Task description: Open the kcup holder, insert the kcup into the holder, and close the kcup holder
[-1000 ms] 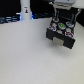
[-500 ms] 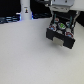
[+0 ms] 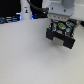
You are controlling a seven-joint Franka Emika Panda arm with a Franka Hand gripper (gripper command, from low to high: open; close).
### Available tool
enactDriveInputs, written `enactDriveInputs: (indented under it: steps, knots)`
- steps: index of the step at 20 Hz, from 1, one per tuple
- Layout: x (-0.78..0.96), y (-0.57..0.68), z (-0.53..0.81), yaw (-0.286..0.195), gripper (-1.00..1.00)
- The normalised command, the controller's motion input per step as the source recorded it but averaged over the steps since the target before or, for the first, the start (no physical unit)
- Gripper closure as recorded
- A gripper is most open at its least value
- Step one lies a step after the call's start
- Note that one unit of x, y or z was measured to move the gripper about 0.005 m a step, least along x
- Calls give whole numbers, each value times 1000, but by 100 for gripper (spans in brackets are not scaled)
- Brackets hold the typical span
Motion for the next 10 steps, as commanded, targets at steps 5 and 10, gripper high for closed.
enactDriveInputs:
  steps: [5,10]
  knots:
    - [104,189,-232,114,-100]
    - [-267,159,-276,232,-100]
